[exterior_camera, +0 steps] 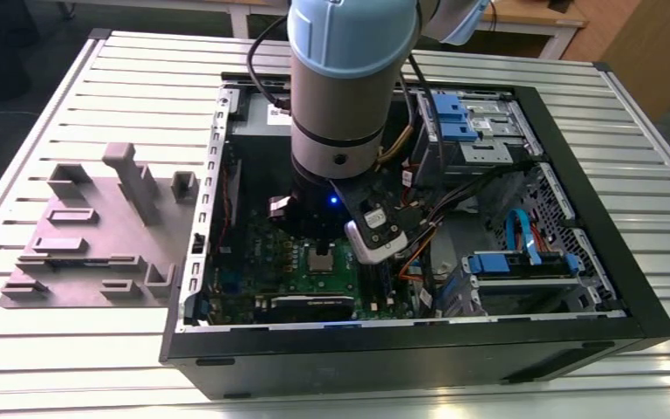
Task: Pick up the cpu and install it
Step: 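Close the cpu cover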
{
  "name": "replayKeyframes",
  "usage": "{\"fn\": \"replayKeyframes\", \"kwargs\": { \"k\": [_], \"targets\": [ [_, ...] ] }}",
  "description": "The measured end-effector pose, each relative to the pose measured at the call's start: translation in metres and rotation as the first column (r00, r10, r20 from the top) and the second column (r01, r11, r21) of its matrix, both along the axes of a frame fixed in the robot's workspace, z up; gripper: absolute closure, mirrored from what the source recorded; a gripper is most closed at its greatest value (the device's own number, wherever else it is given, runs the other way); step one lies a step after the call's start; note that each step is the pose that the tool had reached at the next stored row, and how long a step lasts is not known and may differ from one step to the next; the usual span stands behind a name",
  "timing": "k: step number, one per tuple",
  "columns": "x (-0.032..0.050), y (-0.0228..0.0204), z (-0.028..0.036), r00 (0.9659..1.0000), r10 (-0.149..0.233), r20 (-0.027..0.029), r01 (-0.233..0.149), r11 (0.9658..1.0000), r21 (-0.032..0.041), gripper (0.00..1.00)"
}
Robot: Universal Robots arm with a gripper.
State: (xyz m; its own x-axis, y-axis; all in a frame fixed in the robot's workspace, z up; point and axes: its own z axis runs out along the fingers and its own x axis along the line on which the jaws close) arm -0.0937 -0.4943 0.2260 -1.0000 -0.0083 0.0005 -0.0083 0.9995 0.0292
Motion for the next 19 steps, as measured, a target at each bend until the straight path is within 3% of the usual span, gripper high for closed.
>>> {"fn": "replayKeyframes", "kwargs": {
  "k": [19],
  "targets": [
    [0.0125,0.0,-0.0011,1.0,0.0,0.0,0.0,1.0,0.0045,0.9]
  ]
}}
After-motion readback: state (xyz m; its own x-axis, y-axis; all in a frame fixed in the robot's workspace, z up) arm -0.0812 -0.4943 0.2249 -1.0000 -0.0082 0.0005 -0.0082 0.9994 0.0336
